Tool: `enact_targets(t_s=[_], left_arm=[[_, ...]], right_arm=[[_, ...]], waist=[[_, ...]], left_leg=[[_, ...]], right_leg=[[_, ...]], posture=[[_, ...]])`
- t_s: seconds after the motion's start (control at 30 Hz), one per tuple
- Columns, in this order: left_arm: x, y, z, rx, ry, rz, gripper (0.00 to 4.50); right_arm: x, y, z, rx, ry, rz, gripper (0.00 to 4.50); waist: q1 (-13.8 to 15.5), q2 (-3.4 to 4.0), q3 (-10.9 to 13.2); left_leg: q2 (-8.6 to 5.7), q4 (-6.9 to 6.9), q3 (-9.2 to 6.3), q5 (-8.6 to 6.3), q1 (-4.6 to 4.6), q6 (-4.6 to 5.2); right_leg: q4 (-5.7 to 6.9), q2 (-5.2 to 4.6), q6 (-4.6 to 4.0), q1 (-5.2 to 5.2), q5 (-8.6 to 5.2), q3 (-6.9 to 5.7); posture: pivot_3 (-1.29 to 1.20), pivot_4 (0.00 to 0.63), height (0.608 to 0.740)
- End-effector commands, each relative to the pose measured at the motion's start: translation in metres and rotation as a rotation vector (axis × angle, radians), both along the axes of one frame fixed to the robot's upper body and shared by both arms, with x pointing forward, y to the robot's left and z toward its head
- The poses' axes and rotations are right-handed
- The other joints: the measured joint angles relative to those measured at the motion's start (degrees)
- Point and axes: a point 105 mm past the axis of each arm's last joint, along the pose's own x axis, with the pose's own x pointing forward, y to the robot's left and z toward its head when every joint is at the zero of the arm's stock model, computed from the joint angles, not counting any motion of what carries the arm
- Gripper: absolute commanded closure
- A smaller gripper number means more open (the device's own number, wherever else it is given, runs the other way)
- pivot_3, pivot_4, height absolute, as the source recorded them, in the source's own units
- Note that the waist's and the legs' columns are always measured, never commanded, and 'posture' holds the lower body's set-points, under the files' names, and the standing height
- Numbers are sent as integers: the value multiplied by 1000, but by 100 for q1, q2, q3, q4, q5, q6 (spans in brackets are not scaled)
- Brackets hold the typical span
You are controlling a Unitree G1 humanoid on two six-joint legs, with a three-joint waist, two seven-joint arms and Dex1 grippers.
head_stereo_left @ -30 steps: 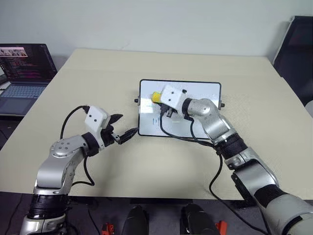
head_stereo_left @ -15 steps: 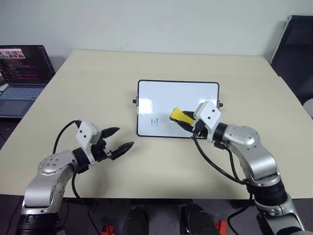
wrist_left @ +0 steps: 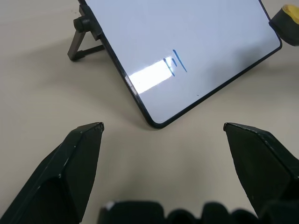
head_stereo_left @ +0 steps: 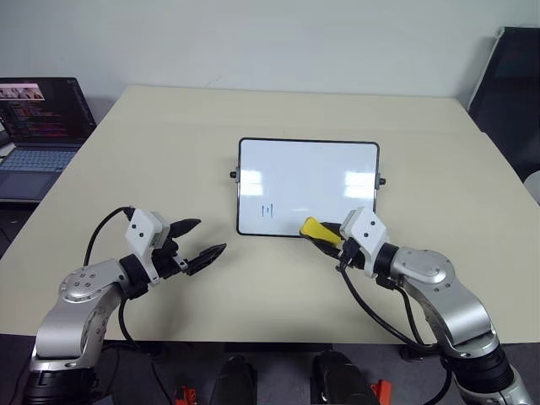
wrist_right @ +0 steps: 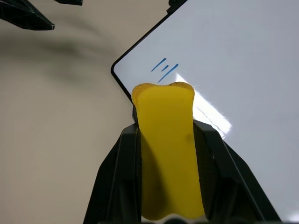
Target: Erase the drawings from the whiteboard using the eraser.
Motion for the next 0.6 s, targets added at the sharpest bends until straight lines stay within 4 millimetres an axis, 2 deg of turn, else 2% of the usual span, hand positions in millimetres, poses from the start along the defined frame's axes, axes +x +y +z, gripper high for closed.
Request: enact_targets(t_s=[0.03, 0.17, 0.37, 0.43, 0.6], left_arm=[[-1, 8, 8, 35, -37, 25, 0], [-3, 5, 5, 45, -34, 12, 0], [1, 4, 1, 65, -22, 13, 0], [4, 5, 0, 64, -18, 16, 0], [7, -4, -1, 68, -19, -27, 0]], right_arm=[[-3, 3, 5, -27, -42, 18, 3353], [-6, 2, -2, -62, -20, 31, 3353], [4, 6, 9, -51, -75, 11, 3353], [9, 11, 12, -69, -118, 11, 3353], [35, 37, 19, -197, -274, 37, 3353]], waist=[[0, 0, 0], [1, -1, 0], [1, -2, 0], [1, -2, 0], [-16, -2, 0]], left_leg=[[0, 0, 0, 0, 0, 0], [0, 0, 1, 0, 0, 0], [0, 2, 1, 0, 0, 0], [0, 2, 1, 0, 0, 0], [0, 1, 3, 0, 1, 0]], right_leg=[[0, 0, 0, 0, 0, 0], [-2, -1, 0, 0, 0, 1], [0, -1, -1, 0, 0, 1], [0, -1, -1, 0, 0, 0], [2, 0, -1, -3, 0, 0]], posture=[[0, 150, 740], [0, 150, 740], [0, 150, 740], [0, 150, 740], [0, 150, 740]])
